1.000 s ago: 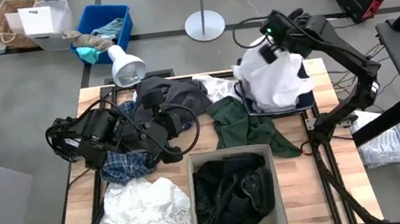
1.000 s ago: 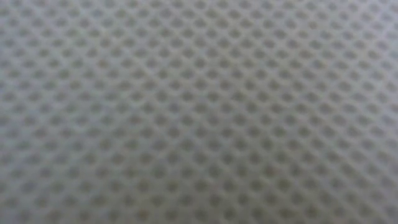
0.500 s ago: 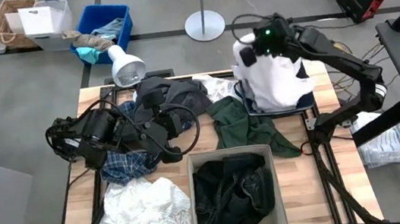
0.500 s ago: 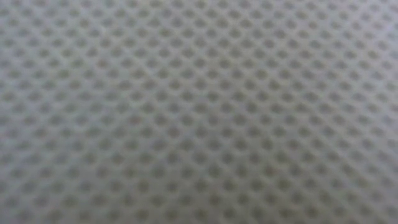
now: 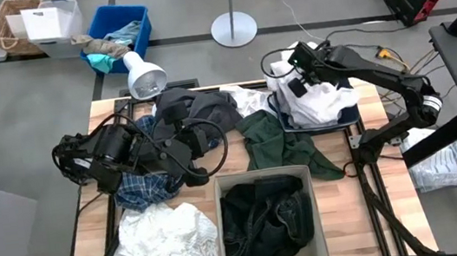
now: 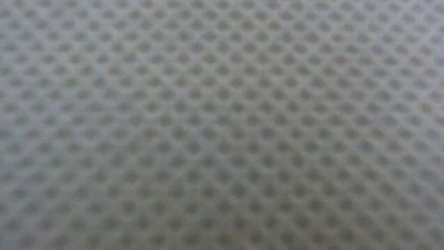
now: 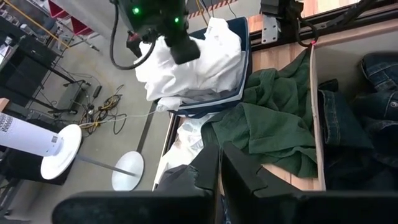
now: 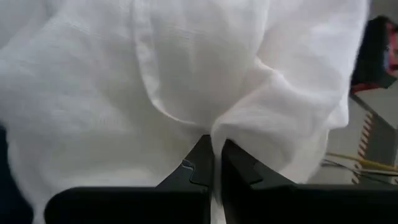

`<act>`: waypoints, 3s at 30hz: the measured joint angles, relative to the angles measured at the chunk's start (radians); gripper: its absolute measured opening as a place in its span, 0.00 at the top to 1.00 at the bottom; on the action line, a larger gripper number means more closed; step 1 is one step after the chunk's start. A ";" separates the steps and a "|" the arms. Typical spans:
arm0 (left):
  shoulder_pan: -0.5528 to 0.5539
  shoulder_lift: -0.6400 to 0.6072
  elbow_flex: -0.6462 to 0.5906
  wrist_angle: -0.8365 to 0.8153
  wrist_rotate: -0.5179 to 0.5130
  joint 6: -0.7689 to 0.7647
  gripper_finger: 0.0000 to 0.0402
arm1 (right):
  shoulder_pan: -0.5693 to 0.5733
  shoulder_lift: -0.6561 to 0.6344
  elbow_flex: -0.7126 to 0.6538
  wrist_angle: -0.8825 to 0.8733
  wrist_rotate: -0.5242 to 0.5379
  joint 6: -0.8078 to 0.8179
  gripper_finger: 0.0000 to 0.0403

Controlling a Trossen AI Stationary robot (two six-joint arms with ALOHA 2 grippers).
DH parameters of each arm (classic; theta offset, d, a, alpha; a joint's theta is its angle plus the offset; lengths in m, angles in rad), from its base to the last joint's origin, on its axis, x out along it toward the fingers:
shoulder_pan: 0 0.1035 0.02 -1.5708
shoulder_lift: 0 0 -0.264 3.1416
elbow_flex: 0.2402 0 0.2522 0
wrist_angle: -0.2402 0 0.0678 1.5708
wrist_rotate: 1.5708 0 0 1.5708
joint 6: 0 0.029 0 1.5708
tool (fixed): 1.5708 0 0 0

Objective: Sort clothes
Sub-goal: Put the white polo shirt into the blue laundry organizer

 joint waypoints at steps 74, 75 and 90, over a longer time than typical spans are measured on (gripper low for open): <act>0.000 0.000 0.000 0.020 0.000 -0.027 1.00 | -0.047 -0.099 -0.246 0.426 -0.019 0.037 0.90; 0.000 0.000 0.000 0.020 0.000 -0.027 1.00 | -0.051 -0.100 -0.275 0.479 -0.020 0.036 0.94; 0.000 0.000 0.000 0.020 0.000 -0.031 1.00 | -0.052 -0.077 -0.657 0.898 -0.044 0.140 0.98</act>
